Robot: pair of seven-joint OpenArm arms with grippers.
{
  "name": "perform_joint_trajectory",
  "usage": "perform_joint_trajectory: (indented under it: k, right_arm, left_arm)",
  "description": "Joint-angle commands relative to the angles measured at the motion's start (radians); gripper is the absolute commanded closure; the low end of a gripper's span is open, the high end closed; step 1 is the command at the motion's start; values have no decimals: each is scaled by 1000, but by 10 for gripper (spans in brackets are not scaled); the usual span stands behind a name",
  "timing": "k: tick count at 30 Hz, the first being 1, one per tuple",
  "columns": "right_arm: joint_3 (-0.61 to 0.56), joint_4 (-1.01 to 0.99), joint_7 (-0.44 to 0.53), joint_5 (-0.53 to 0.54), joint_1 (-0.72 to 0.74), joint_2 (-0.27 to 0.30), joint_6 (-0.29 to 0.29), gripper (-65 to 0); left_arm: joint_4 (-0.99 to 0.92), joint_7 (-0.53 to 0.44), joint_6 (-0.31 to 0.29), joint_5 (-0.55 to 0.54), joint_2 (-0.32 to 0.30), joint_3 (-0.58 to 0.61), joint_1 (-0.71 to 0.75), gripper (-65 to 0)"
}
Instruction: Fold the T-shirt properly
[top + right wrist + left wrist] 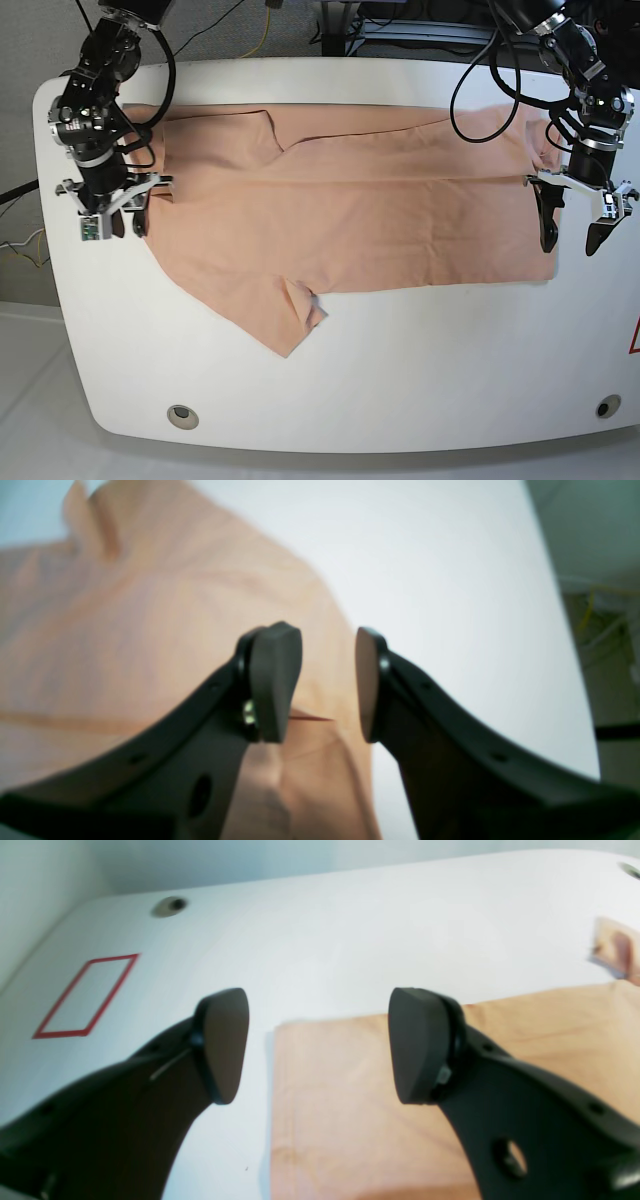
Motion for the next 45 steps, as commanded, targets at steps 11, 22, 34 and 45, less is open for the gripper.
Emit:
perform_joint_trajectory:
  k: [11,22,34,45]
  right_arm:
    - [-38,20,37,-165,41,-69,-4,-215]
    - [-38,21,37,-162,47,-69,-4,-215]
    - [-40,21,37,-162,47,-71,-4,-215]
    - [-40,21,37,-162,47,-71,-4,-215]
  left_arm:
    - [-66,-29,9,-17,-18,0,-12,-411]
    - [-71,-29,9,-17,-15,-3,-14,-411]
    - [-74,-29,9,-17,-18,-39,-11,-411]
    - [-79,-29,9,-17,-20,-56,-12,-411]
